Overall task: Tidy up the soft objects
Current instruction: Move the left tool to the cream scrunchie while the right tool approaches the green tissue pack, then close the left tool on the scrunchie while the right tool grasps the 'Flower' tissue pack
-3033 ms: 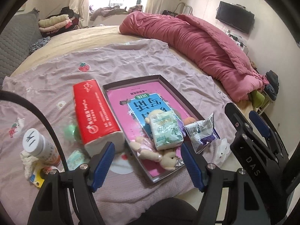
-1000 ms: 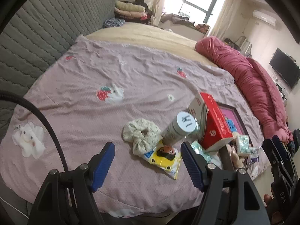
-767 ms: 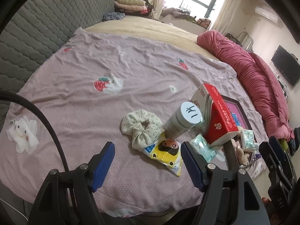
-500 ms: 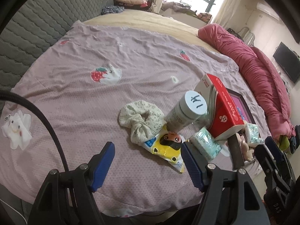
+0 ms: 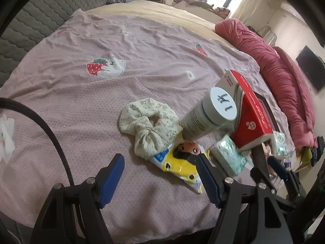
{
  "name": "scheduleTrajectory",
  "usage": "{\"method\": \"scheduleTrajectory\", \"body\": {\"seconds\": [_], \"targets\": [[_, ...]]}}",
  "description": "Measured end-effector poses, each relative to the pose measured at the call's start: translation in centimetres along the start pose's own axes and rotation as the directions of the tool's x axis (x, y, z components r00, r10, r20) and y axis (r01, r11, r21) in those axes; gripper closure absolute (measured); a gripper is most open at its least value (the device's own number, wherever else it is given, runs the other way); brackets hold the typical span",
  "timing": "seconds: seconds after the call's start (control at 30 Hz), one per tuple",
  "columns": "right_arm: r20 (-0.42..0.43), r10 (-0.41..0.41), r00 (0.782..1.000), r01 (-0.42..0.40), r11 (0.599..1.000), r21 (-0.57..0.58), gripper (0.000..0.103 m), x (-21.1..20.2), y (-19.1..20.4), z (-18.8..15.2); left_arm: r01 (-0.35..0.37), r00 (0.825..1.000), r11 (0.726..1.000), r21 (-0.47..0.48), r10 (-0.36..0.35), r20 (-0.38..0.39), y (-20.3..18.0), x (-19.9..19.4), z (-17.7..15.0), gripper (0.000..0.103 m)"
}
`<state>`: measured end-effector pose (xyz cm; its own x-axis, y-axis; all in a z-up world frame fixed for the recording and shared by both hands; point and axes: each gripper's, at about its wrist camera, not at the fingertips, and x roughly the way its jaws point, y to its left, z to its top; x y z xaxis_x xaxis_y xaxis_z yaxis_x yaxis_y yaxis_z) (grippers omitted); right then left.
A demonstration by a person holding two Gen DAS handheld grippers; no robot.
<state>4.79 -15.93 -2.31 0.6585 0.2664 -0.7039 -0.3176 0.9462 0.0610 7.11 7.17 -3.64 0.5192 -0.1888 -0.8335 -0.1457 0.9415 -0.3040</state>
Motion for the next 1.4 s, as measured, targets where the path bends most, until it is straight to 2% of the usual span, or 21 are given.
{"method": "scheduleTrajectory", "body": {"seconds": [0.33,0.53,0.77,1.13,1.4], "targets": [[-0.015,0.019,1.000,-0.019,1.000,-0.004,0.026,2.2,-0.4,-0.4,0.015,1.000,1.000,-0.024,-0.016,-0.014,1.1,3.2,1.8,0.030],[-0.036,0.024,0.999,-0.024,1.000,0.019,0.026,3.1,-0.8,-0.5,-0.006,1.000,1.000,-0.028,0.006,-0.011,1.6,5.0,3.1,0.029],[-0.065,0.031,0.997,-0.029,0.999,0.035,0.026,4.5,-1.2,-0.6,-0.024,0.998,0.998,-0.058,0.021,-0.054,2.7,7.4,3.6,0.029],[-0.117,0.024,0.993,-0.022,1.000,0.017,0.026,7.4,-0.9,-0.7,0.013,0.999,0.998,-0.064,-0.015,-0.032,3.2,8.3,4.1,0.029],[-0.119,0.016,0.993,-0.016,1.000,-0.003,0.026,8.2,-0.7,-0.9,0.018,1.000,0.998,-0.053,-0.019,-0.019,3.0,8.8,4.1,0.029]]}}
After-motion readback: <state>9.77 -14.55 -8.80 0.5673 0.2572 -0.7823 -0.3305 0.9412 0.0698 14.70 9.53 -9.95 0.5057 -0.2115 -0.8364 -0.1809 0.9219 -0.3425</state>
